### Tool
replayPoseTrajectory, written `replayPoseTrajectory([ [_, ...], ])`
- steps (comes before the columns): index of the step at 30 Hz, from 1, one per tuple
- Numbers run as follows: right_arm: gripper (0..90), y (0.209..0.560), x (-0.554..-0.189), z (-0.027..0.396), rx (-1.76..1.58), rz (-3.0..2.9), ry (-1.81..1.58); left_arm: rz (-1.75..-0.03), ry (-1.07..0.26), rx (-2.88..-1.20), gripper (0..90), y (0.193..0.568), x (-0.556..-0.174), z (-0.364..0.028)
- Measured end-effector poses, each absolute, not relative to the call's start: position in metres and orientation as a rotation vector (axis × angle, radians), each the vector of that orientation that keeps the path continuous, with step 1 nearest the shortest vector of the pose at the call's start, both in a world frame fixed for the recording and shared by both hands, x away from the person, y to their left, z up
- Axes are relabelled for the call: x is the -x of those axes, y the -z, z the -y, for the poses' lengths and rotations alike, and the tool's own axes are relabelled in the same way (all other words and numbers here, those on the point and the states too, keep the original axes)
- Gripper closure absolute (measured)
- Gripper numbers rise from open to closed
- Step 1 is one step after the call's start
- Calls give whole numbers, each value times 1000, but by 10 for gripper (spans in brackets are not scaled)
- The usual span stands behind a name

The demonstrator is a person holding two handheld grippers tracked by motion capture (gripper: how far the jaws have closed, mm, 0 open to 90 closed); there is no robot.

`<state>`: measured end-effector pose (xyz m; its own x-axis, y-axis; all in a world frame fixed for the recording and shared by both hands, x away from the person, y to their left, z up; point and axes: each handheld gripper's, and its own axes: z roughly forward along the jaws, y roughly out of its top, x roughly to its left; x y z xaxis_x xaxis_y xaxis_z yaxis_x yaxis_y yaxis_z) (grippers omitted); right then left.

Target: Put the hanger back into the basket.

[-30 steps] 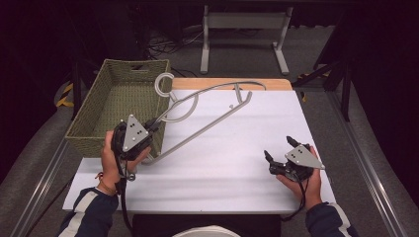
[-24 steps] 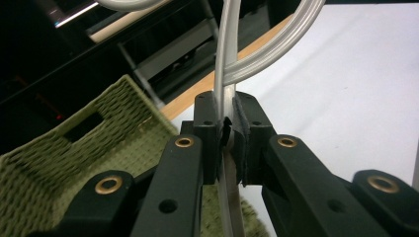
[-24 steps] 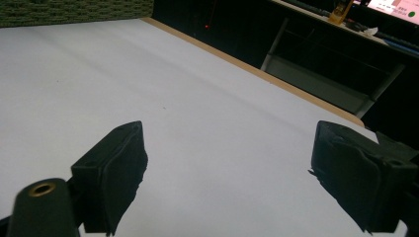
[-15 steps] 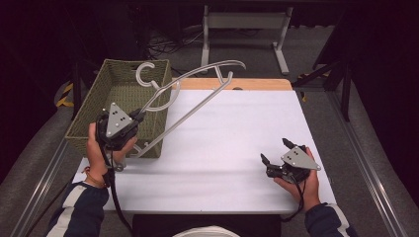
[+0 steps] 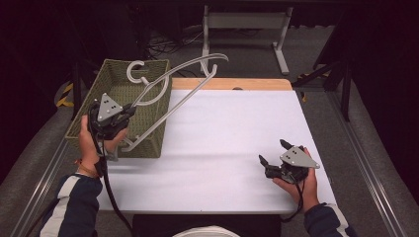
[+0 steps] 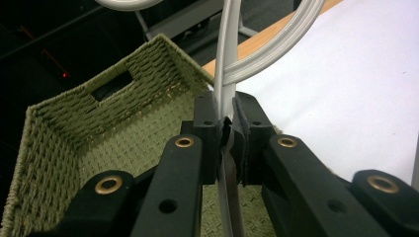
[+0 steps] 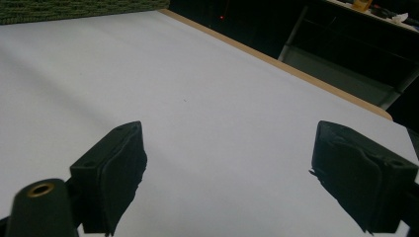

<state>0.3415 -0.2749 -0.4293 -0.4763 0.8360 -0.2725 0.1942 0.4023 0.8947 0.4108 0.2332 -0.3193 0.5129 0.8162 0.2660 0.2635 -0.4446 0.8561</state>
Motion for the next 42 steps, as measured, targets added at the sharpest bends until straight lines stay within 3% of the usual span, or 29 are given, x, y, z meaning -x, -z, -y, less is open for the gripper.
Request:
replayPoseTrajectory([
  [26, 138, 433, -348, 277, -970, -1967, -1150, -1038, -798, -2025, 819, 311, -468, -282],
  [36, 139, 436, -349, 276, -976, -1990, -1156, -1114, -654, -2050, 814, 320, -495, -307],
  [42, 139, 437, -351, 277, -1000, -1996, -1162, -1153, -640, -2071, 810, 329, -506, -316],
])
